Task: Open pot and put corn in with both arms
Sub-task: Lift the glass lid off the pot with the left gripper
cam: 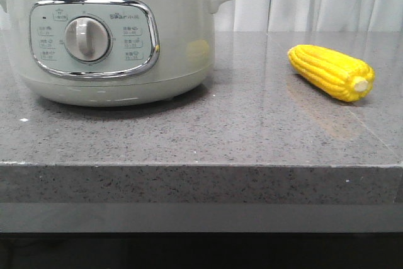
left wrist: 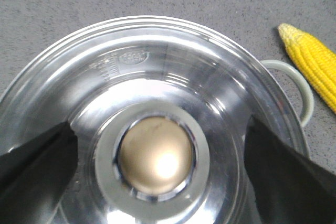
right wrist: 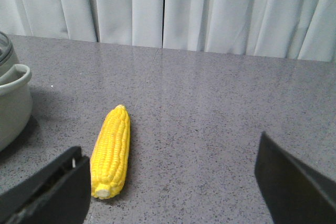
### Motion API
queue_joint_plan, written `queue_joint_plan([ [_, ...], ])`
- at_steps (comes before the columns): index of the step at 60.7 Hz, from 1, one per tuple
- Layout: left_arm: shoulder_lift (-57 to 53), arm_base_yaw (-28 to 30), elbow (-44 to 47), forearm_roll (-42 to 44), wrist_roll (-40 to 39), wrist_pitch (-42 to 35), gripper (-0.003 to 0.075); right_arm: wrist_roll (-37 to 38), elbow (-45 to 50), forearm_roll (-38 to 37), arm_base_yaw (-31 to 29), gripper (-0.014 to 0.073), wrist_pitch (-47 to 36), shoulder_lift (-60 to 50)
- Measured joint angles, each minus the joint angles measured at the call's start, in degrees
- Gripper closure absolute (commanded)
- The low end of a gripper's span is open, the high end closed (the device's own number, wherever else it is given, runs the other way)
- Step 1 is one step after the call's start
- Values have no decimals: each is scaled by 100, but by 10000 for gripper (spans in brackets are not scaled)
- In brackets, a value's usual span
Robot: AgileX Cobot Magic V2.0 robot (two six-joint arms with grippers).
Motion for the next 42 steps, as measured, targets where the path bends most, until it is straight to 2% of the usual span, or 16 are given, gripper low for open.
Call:
queue_joint_plan([
  [10, 194, 0, -54, 0, 0, 90, 132, 0, 0, 0, 0, -51, 0, 0],
  [42, 271, 0, -157, 0, 0, 396, 522, 0, 0, 0, 0, -51, 0, 0],
])
